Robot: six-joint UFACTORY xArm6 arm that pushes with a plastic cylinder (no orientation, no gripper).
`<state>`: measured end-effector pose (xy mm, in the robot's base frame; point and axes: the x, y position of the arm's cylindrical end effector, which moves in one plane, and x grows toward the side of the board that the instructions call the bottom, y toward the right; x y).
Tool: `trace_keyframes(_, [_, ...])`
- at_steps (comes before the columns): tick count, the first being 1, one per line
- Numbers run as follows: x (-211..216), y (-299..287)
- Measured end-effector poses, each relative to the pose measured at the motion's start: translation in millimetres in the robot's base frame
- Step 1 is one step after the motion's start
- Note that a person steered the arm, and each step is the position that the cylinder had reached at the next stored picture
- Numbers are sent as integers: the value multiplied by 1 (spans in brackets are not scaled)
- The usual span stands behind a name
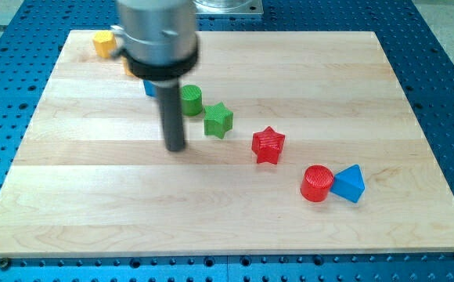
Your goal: Move the blue blocks to the bottom right of the board
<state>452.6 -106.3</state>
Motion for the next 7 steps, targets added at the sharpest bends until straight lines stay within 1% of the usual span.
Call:
trace_keyframes(1, [16, -2])
trace_keyframes(2, [16, 38])
trace_keyframes(3, [-9, 38])
trace_keyframes(4, [-76, -43])
trace_keyframes(5, [-125, -22])
trace_keyframes(6, [-125, 54])
trace_keyframes(7, [-91, 165])
